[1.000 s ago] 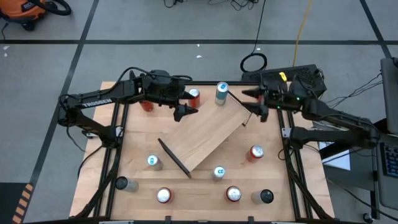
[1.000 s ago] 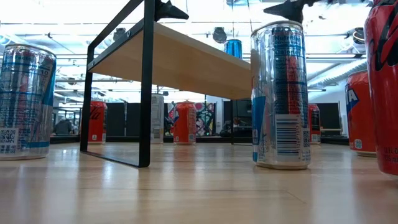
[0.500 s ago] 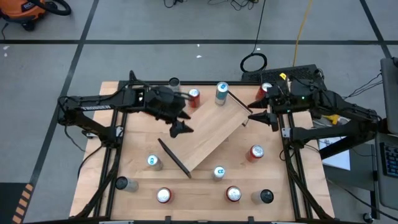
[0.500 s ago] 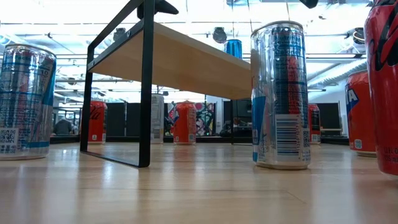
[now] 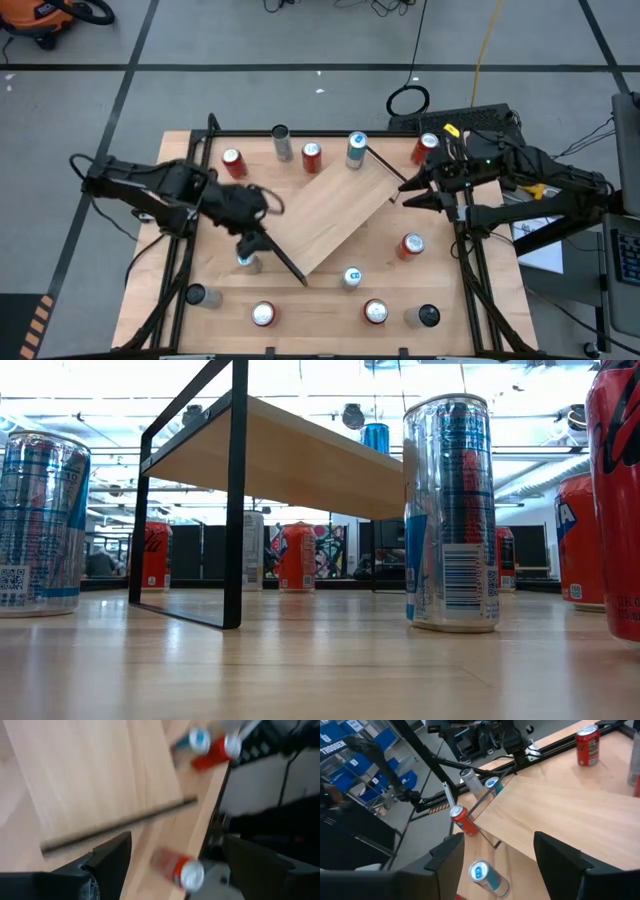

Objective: Place canned beverage on shelf
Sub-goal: Put the left blue soda can on the shelf

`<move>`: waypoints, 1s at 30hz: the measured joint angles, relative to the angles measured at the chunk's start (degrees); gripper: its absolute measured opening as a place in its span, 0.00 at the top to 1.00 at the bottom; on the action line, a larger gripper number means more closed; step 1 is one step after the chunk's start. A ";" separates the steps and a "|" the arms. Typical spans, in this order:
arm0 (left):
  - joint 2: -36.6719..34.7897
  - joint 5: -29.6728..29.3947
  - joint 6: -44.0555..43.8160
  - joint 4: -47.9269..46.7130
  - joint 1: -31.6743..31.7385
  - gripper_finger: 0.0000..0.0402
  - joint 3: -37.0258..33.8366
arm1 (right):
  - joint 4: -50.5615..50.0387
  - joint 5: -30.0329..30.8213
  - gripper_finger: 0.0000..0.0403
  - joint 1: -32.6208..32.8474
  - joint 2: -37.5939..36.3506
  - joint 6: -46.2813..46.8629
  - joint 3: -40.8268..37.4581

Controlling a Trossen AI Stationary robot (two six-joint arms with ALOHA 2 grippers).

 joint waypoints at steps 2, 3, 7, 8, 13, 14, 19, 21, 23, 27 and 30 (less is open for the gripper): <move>0.00 0.01 -1.23 -4.06 -1.56 0.23 0.04 | 0.02 0.04 0.47 0.41 0.00 0.82 0.00; 0.00 -0.03 -1.71 -6.39 -2.18 0.23 0.04 | 0.02 0.08 0.47 0.56 0.00 1.23 0.00; 0.16 -0.03 -3.65 -13.80 -3.39 0.23 -0.52 | 0.05 0.19 0.47 0.89 0.17 3.24 0.00; 0.23 -0.08 -4.34 -14.87 -3.67 0.23 -0.99 | 0.04 0.27 0.47 0.89 0.20 3.58 0.00; 0.24 -0.51 -10.37 -19.38 -3.99 0.23 -4.64 | 0.09 2.54 0.47 0.86 1.06 5.16 0.00; 0.26 -0.41 -12.34 -19.58 -3.98 0.23 -5.96 | 0.09 3.13 0.47 0.86 1.31 5.66 0.00; 0.33 2.94 -19.46 -19.08 -3.45 0.23 -11.68 | 0.11 3.46 0.47 0.86 2.46 7.96 0.00; 0.35 2.61 -23.88 -18.70 -3.45 0.23 -13.02 | 0.30 4.14 0.47 0.87 3.05 8.75 0.00; 0.33 2.10 -26.55 -16.68 -3.45 0.22 -13.76 | 0.83 4.99 0.47 0.89 3.55 9.48 0.00; 0.34 1.14 -29.45 -13.14 -3.68 0.16 -14.44 | 2.08 5.05 0.47 0.86 4.91 9.88 -0.02; 0.76 -0.97 -31.96 -10.85 -4.21 0.07 -14.92 | 2.05 5.04 0.47 0.86 6.19 10.64 -0.04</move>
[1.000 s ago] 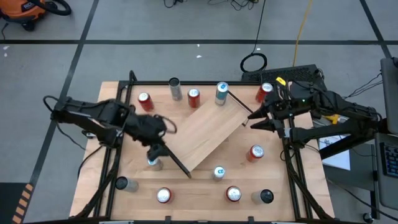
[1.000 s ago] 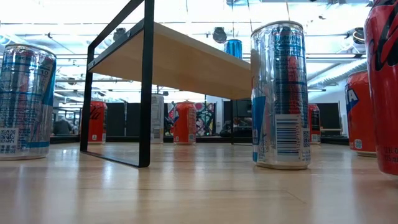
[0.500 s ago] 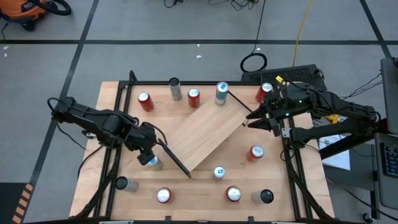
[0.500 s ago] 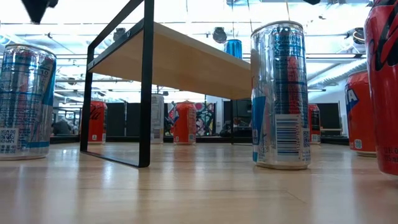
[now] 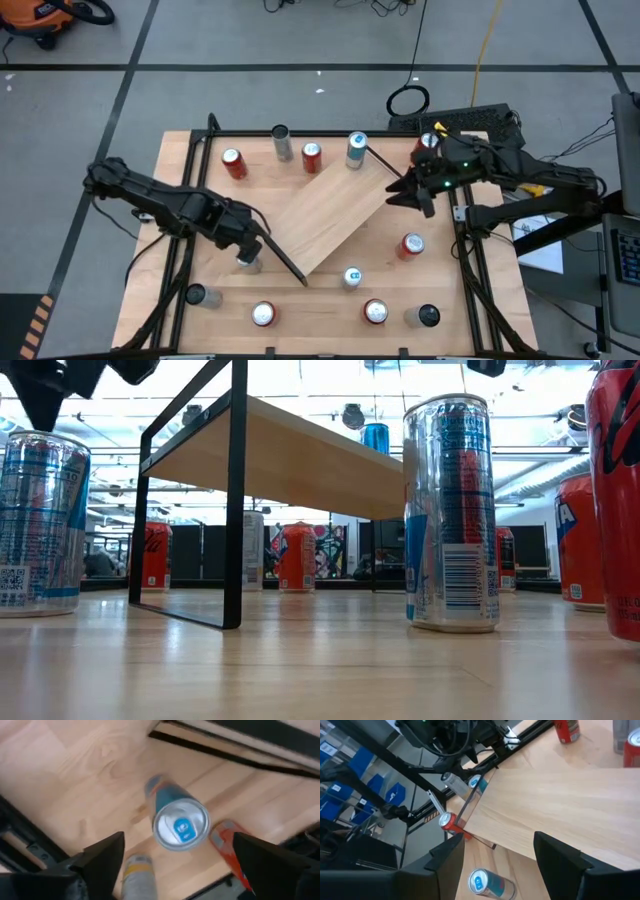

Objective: Place canned beverage on shelf
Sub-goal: Put the left blue soda can on the shelf

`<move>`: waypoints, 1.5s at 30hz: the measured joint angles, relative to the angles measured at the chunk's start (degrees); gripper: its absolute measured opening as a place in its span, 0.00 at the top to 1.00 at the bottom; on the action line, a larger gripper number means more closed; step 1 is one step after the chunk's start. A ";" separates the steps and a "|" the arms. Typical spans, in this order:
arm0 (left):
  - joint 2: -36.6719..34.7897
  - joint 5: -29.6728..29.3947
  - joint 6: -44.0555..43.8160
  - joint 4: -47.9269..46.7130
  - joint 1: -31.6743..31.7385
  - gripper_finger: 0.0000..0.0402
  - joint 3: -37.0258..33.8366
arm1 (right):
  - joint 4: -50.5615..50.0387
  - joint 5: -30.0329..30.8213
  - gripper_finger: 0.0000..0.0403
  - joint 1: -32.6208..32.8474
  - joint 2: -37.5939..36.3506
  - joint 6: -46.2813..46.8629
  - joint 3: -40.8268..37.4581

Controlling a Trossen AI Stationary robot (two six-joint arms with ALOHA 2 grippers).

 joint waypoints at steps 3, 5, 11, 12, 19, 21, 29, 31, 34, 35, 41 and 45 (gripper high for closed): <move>-0.06 -2.04 -2.46 0.44 -0.86 0.02 -0.54 | -0.02 -0.01 0.47 0.06 1.20 0.53 0.00; 0.00 -2.10 -3.47 0.74 -1.13 0.02 -0.67 | -0.04 -0.01 0.47 0.45 1.97 0.71 0.00; 0.46 -3.33 -5.92 0.74 -2.15 0.04 -0.70 | 0.58 0.01 0.47 1.63 3.74 0.71 0.00; 0.62 -3.54 -6.26 0.83 -2.13 0.04 -0.70 | 1.02 0.01 0.47 1.79 3.93 0.71 0.00; 2.95 -3.82 -7.15 1.33 -2.08 0.04 -0.70 | 2.87 0.01 0.47 2.27 4.28 0.73 0.00; 3.59 -3.82 -7.20 1.46 -2.17 0.04 -0.70 | 2.85 0.01 0.47 2.25 4.30 0.73 0.00; 7.04 -2.04 -7.20 2.19 -2.30 0.04 -0.70 | 2.84 0.01 0.47 2.25 4.30 0.67 0.00; 7.95 -1.09 -7.04 2.18 -2.30 0.04 -0.68 | 2.84 0.01 0.47 2.25 4.30 0.67 -0.01; 8.79 -0.37 -6.76 2.22 -2.33 0.04 -0.68 | 2.84 0.01 0.47 2.25 4.30 0.56 0.00; 8.91 -0.39 -6.74 2.22 -2.32 0.04 -0.68 | 2.84 0.01 0.47 2.25 4.30 0.55 -0.01; 9.79 -0.50 -6.00 2.20 -2.30 0.04 -0.68 | 2.84 0.01 0.47 2.25 4.30 0.04 0.00; 10.63 -0.48 -5.67 2.20 -2.30 0.04 -0.68 | 2.84 0.01 0.47 2.25 4.30 -0.27 0.00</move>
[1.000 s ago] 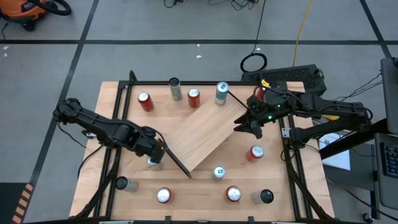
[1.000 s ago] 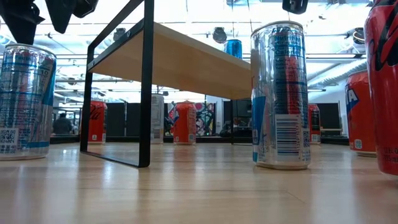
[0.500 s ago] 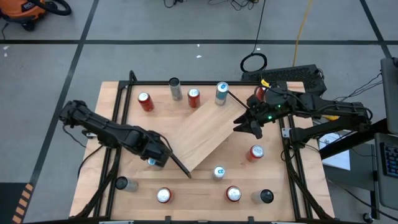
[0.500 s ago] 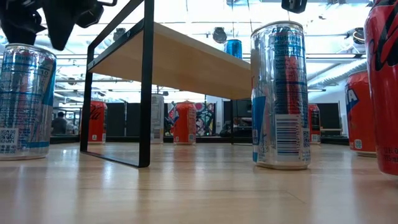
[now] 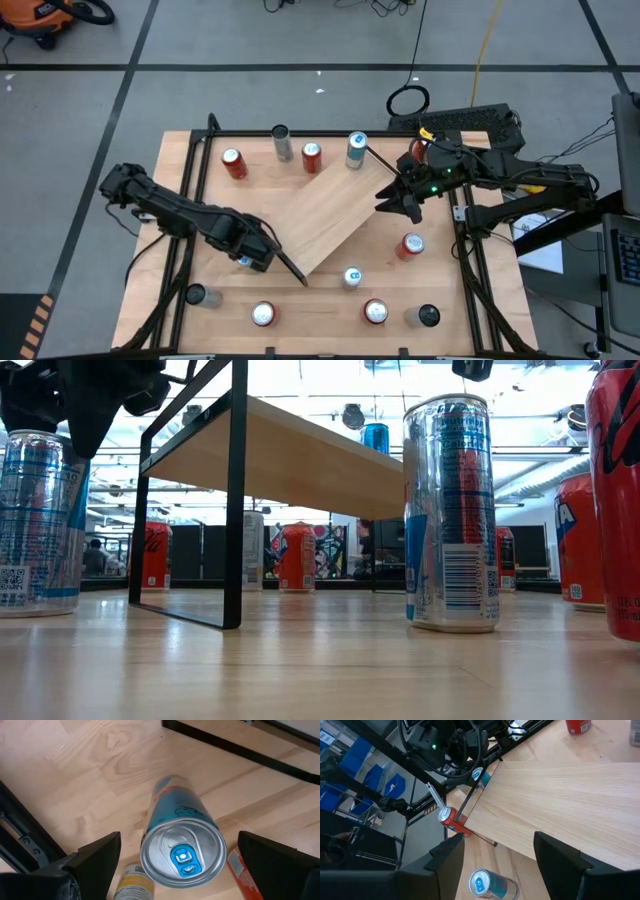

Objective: Place canned beverage on shelf
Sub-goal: Put the left blue soda can on the shelf

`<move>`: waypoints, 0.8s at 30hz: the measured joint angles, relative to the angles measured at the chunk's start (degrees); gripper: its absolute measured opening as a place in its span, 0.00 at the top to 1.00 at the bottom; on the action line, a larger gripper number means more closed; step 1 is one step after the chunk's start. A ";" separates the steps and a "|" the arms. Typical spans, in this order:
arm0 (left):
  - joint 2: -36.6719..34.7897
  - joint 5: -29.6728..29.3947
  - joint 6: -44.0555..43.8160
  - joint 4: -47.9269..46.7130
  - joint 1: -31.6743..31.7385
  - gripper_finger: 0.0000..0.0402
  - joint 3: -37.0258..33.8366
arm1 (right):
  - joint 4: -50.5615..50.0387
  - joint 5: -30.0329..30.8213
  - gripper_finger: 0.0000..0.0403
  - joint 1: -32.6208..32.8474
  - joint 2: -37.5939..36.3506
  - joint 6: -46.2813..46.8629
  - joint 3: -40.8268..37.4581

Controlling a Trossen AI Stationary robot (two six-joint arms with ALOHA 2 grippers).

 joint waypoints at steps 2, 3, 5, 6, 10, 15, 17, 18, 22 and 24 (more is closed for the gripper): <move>0.30 0.10 0.00 0.00 0.00 0.04 0.00 | -0.01 0.00 0.47 0.00 0.00 -0.11 0.00; 0.42 0.11 0.00 0.01 0.00 0.04 0.00 | -0.02 0.02 0.47 0.00 0.00 -0.11 -0.01; 0.47 0.12 0.00 0.01 0.00 0.05 0.00 | -0.02 0.00 0.47 0.00 0.00 -0.19 -0.02; 0.47 0.13 0.00 0.00 0.00 0.06 0.00 | -0.02 0.02 0.47 0.00 0.00 -0.33 0.00; 0.47 0.15 0.00 0.00 0.00 0.14 0.00 | -0.02 0.02 0.47 0.00 0.00 -0.53 0.00; 0.47 0.18 0.03 0.02 0.00 0.24 0.00 | -0.02 0.02 0.47 0.00 0.00 -0.40 0.00; 0.47 0.20 0.04 0.07 0.00 0.26 0.00 | -0.02 0.02 0.47 0.00 0.00 -0.37 0.00; 0.47 0.20 0.07 0.07 0.00 0.27 0.00 | -0.02 0.02 0.47 0.00 0.00 -0.37 0.00; 0.47 0.25 0.74 0.20 0.00 0.32 0.00 | -0.02 0.01 0.47 0.00 0.00 -0.37 0.00; 0.47 0.24 1.65 0.60 0.00 0.35 0.00 | -0.02 0.00 0.47 0.00 0.00 -0.37 0.00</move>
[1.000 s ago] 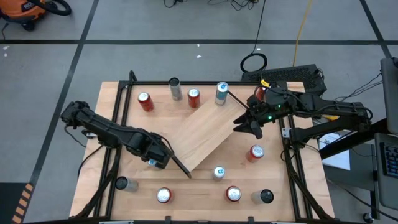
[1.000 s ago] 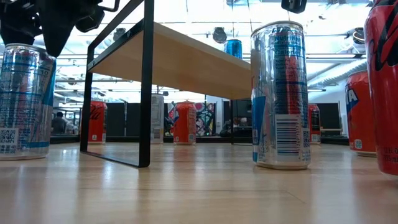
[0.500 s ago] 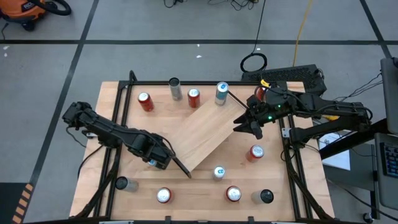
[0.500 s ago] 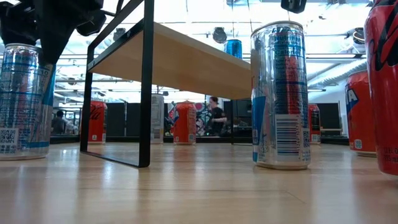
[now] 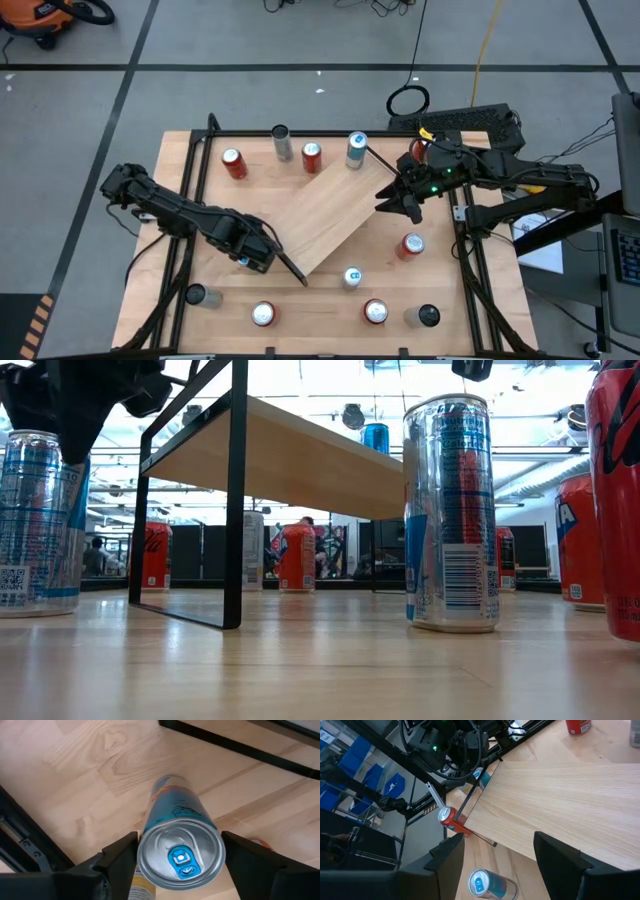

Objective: Place canned beverage on shelf
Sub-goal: Put the left blue soda can on the shelf

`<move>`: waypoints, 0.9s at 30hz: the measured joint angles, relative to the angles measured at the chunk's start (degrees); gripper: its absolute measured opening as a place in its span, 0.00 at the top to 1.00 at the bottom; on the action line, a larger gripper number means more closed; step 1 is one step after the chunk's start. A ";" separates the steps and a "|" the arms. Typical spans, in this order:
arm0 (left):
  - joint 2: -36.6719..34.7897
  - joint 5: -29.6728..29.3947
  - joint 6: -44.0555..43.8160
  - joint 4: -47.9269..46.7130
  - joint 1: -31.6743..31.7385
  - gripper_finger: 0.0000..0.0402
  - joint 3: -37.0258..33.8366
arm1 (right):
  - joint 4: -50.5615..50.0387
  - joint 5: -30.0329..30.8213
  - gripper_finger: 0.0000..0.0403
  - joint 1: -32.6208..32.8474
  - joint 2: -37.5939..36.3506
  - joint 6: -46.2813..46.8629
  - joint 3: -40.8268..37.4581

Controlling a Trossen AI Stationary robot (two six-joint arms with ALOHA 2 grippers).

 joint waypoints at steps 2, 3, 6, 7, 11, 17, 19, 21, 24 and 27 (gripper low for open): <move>0.00 0.01 0.22 0.11 0.00 0.38 0.00 | 0.00 0.02 0.47 0.00 0.00 0.00 -0.02; 0.00 0.00 0.23 0.25 0.00 0.40 0.00 | 0.00 0.02 0.47 0.00 0.00 -0.02 0.00; 0.00 0.04 0.29 0.82 0.00 0.44 0.04 | 0.00 0.01 0.47 0.00 0.00 -0.05 0.00; 0.00 0.08 0.31 0.82 0.00 0.44 0.04 | 0.00 0.02 0.47 0.00 0.00 -0.10 0.00; 0.00 0.13 0.36 0.84 0.00 0.44 0.04 | 0.00 0.02 0.47 0.00 0.00 -0.39 0.00; -0.50 0.37 0.40 1.06 -0.11 0.44 0.32 | 0.00 -0.03 0.47 0.00 0.00 1.54 0.00; -0.91 0.40 0.55 0.47 -0.11 0.44 1.22 | 0.00 -0.20 0.47 0.00 0.00 3.21 -0.02; -1.46 1.08 1.47 0.30 -0.11 0.44 2.49 | 0.00 -0.22 0.47 0.00 -0.02 3.50 0.00; -2.09 3.21 2.26 -0.26 -0.20 0.45 4.34 | 0.17 -0.24 0.47 -0.02 -0.02 2.93 0.00; -3.03 5.80 3.61 -2.25 -0.75 0.45 6.73 | 0.87 -0.24 0.47 -0.02 -0.02 2.48 0.00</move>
